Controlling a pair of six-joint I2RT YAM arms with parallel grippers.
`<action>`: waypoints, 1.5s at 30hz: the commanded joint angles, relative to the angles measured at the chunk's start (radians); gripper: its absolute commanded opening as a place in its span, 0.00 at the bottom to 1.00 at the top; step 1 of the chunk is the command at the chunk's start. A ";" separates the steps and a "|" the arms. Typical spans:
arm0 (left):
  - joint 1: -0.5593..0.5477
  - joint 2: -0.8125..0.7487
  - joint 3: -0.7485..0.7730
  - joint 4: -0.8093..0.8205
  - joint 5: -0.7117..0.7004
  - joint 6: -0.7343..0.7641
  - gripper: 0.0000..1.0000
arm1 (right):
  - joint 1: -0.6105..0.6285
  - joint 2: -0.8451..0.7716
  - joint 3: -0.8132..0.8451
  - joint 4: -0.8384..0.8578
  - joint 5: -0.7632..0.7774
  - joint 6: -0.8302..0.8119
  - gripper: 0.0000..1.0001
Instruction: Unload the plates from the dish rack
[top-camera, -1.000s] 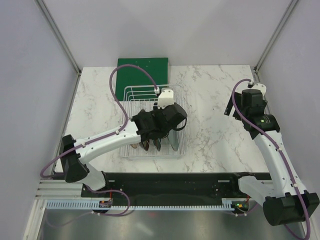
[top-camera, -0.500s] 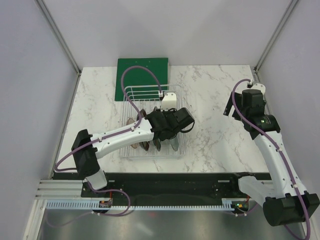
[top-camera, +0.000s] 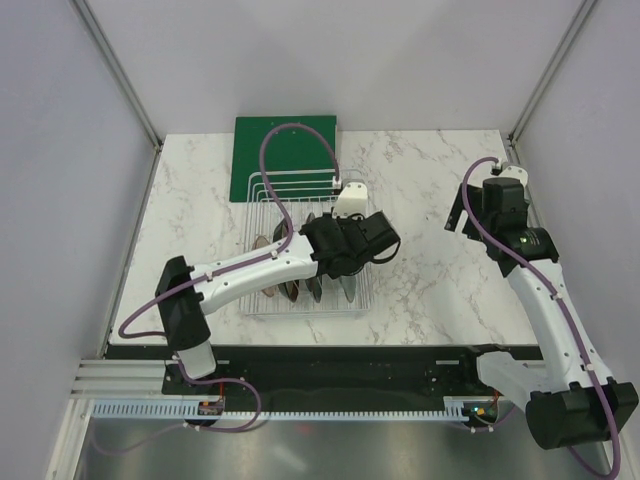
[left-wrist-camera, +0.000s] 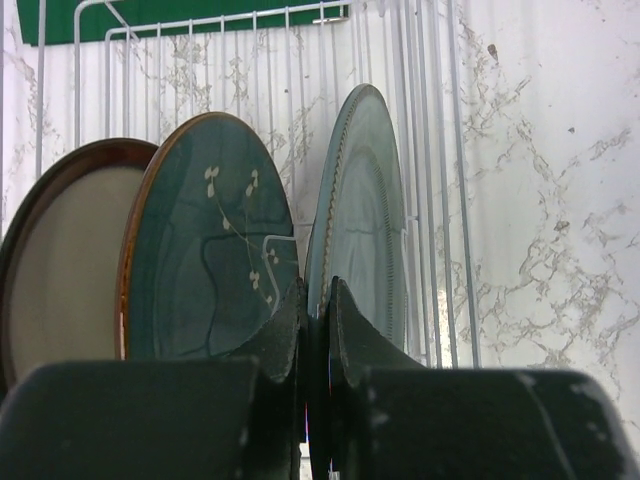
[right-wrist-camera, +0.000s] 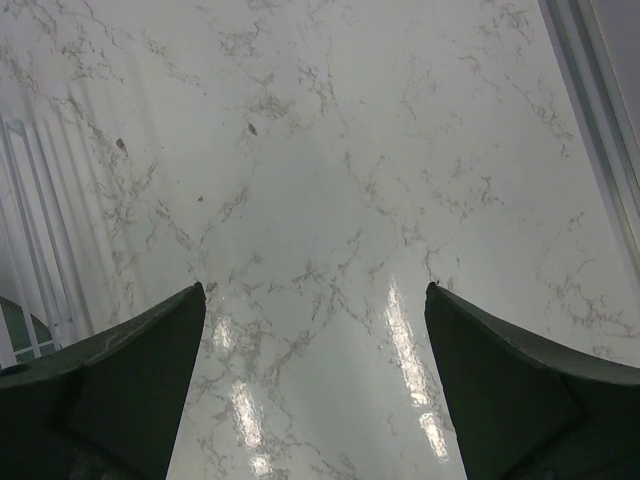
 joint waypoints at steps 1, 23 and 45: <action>-0.020 -0.027 0.130 0.060 -0.109 0.049 0.02 | 0.001 0.008 0.005 0.035 -0.009 -0.006 0.98; -0.043 0.024 0.441 -0.097 -0.202 0.159 0.02 | 0.001 0.034 -0.027 0.127 -0.229 -0.036 0.98; -0.024 -0.384 -0.116 0.646 0.161 0.290 0.02 | 0.001 -0.028 -0.191 0.525 -0.812 0.148 0.98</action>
